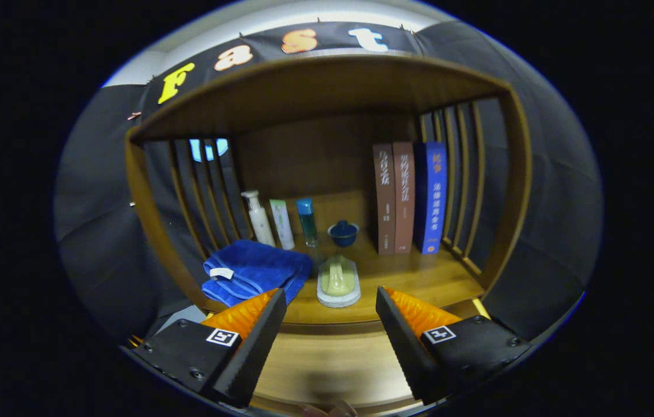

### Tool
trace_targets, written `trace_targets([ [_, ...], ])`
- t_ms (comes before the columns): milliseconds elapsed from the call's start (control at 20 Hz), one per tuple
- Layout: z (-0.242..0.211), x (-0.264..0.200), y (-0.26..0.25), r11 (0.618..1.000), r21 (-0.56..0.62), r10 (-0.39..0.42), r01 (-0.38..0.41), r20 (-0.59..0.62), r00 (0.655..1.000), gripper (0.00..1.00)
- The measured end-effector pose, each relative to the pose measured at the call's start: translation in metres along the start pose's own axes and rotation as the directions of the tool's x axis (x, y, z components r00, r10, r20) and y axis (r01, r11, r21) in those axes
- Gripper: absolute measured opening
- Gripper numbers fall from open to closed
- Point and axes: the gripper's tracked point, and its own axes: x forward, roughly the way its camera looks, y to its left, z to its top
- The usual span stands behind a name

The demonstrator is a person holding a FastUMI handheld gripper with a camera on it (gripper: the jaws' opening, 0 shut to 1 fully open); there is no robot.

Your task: Pull open the drawer, take out the items inside it, and place them on the countertop above the cabinet.

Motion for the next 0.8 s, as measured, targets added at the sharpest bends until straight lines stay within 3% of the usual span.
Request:
trace_targets([
  [200, -0.013, -0.065, 0.005, 1.0, -0.022, -0.014, 0.017, 0.129, 0.992, 0.99],
  [400, -0.055, -0.111, 0.002, 0.999, -0.012, -0.039, 0.042, 0.154, 0.987, 0.99],
  [800, -0.153, -0.138, 0.0, 0.999, -0.02, -0.035, 0.038, 0.121, 0.992, 0.99],
])
